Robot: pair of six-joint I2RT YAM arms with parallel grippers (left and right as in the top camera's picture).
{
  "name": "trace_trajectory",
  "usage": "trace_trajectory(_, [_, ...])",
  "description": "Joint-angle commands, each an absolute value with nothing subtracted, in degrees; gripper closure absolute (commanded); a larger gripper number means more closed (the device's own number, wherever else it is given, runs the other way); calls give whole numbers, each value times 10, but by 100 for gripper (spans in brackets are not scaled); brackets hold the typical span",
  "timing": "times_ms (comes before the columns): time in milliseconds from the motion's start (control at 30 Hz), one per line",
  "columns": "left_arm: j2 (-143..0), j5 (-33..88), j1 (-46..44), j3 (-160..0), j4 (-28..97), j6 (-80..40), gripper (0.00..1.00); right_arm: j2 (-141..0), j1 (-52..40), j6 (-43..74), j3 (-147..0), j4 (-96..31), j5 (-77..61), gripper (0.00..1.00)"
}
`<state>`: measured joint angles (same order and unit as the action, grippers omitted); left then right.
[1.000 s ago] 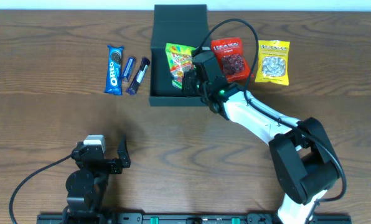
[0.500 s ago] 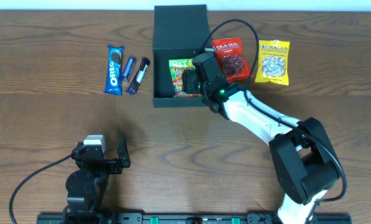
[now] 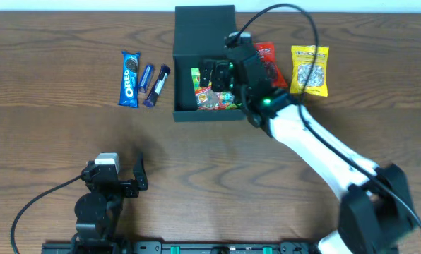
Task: Pack container
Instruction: 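Carry the Haribo bag left and drop it into the black box, then reach the left gripper to the blue Oreo pack and grasp it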
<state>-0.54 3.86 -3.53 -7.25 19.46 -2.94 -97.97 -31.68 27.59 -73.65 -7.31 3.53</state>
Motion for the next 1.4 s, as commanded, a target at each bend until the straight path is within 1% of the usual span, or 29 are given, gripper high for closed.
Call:
trace_trajectory(0, [-2, 34, -34, -60, 199, -26, 5, -946, -314, 241, -748, -110, 41, 1])
trace_trajectory(267, [-2, 34, -34, -60, 199, -25, 5, -918, -314, 241, -748, -314, 41, 1])
trace_trajectory(400, [-2, 34, -34, -60, 199, -25, 5, -918, -314, 226, -748, -363, 41, 1])
trace_trajectory(533, [-2, 34, -34, -60, 198, -26, 5, -918, -314, 226, -748, -382, 41, 1])
trace_trajectory(733, [-2, 47, -34, -60, 190, -33, 5, -918, -314, 216, -748, -388, 41, 1])
trace_trajectory(800, [-3, 79, -34, -61, 142, -73, 5, -918, -314, 196, -748, -388, 41, 1])
trace_trajectory(900, [-3, 116, -34, -61, 74, -96, 5, -918, -314, 181, -748, -385, 41, 1])
trace_trajectory(1067, [-15, 108, -33, -65, 1, -103, 5, -918, -307, 157, -748, -352, 46, 1])
trace_trajectory(1200, [-78, 58, -33, -96, -19, -103, 5, -918, -299, 116, -748, -302, 46, 1])
trace_trajectory(1267, [-136, 33, -33, -123, -33, -101, 5, -918, -290, 104, -748, -269, 45, 1])
trace_trajectory(1367, [-246, 29, -33, -178, -72, -64, 5, -918, -273, 95, -748, -221, 45, 1])
